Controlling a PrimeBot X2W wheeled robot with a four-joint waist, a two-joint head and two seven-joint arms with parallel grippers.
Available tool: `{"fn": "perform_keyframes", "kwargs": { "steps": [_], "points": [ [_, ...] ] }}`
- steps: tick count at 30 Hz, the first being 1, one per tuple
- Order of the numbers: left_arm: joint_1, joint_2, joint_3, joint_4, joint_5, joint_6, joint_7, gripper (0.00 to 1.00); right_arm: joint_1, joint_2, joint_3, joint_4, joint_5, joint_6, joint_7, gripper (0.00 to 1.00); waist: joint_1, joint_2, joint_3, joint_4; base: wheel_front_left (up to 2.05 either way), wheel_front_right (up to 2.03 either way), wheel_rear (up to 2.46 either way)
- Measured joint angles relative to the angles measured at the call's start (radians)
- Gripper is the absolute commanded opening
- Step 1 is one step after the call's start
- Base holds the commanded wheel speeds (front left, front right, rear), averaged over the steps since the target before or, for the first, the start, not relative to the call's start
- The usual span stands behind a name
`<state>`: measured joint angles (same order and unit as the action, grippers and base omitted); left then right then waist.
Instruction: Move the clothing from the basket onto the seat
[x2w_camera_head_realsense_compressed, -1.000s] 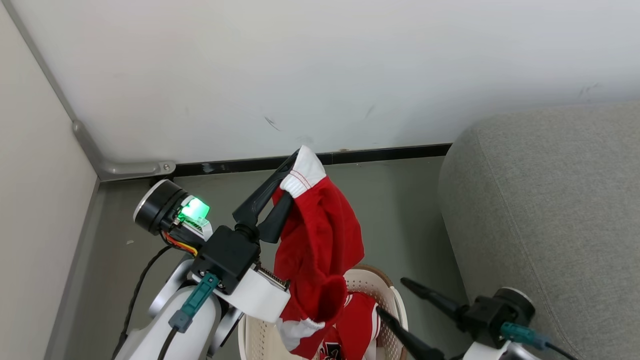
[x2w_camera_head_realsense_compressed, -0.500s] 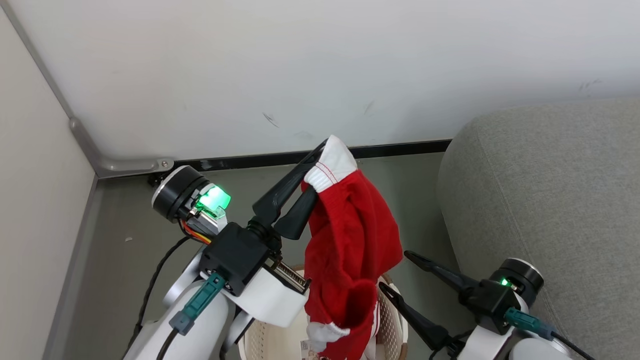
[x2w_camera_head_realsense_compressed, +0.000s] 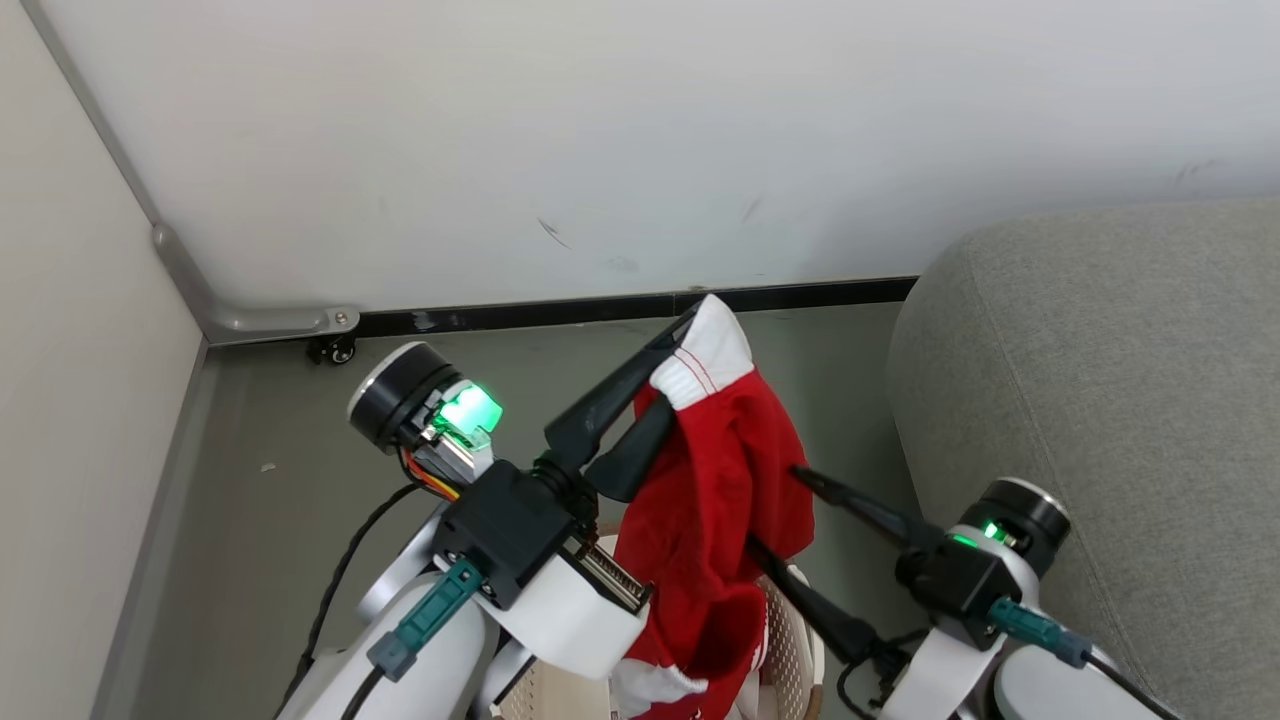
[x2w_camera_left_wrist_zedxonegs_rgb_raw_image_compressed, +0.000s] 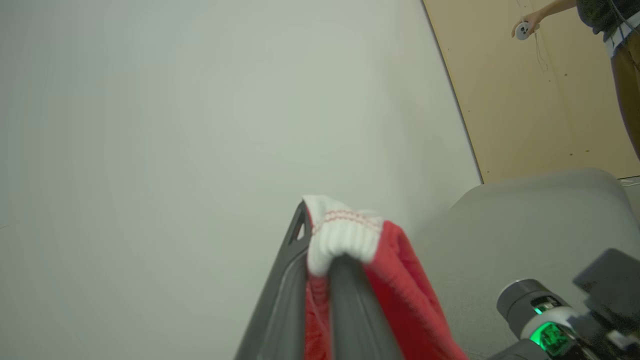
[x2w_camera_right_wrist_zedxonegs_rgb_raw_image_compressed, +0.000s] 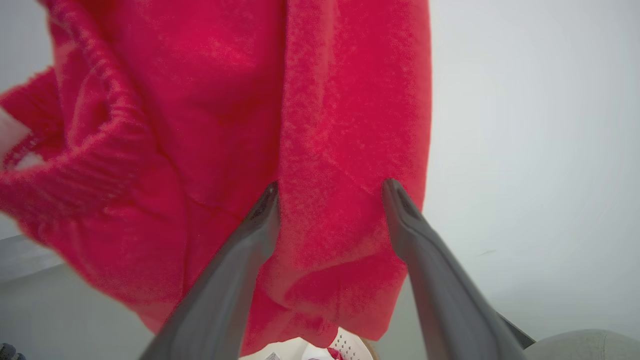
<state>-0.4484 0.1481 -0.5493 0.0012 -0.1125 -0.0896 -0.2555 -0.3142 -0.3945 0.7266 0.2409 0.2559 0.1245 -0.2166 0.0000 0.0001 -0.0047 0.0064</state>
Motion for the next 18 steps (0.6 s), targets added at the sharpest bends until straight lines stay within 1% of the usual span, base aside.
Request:
{"fn": "perform_keyframes", "kwargs": {
  "steps": [4, 6, 8, 12, 16, 17, 18],
  "points": [
    [-0.004, 0.001, -0.026, -0.001, -0.007, -0.018, 0.0, 0.0, -0.018, 0.004, -0.037, 0.017, -0.03, 0.0, -0.009, 1.0, 0.0, 0.0, 0.002, 0.005, 0.0, 0.0, 0.0],
    [-0.009, 0.004, -0.037, -0.004, -0.007, -0.019, 0.0, 0.0, -0.02, 0.005, -0.046, 0.021, -0.039, 0.0, -0.012, 1.0, 0.0, 0.0, 0.002, 0.007, 0.0, 0.0, 0.0],
    [-0.016, 0.01, -0.058, -0.011, -0.008, -0.029, 0.0, 0.0, -0.023, 0.006, -0.033, 0.028, -0.055, 0.0, -0.012, 1.0, 0.0, 0.0, 0.003, 0.007, 0.0, 0.0, 0.0],
    [-0.021, 0.012, -0.088, -0.014, -0.02, -0.031, 0.0, 0.0, -0.045, 0.007, 0.011, 0.033, -0.067, 0.0, -0.012, 1.0, 0.0, 0.0, 0.005, 0.009, 0.0, 0.0, 0.0],
    [-0.027, 0.013, -0.106, -0.018, -0.037, -0.034, 0.0, 0.0, -0.074, 0.007, 0.031, 0.039, -0.08, 0.0, -0.019, 1.0, -0.0001, 0.0, 0.007, 0.011, 0.0, 0.0, 0.0],
    [-0.027, 0.013, -0.109, -0.018, -0.037, -0.034, 0.0, 0.0, -0.082, 0.007, 0.039, 0.04, -0.082, 0.0, -0.021, 0.95, 0.0, 0.0, 0.007, 0.012, 0.0, 0.0, 0.0],
    [-0.027, 0.013, -0.109, -0.018, -0.037, -0.034, 0.0, 0.0, -0.082, 0.007, 0.039, 0.04, -0.082, 0.0, -0.021, 0.41, 0.0, 0.0, 0.007, 0.012, 0.0, 0.0, 0.0]
  ]
}}
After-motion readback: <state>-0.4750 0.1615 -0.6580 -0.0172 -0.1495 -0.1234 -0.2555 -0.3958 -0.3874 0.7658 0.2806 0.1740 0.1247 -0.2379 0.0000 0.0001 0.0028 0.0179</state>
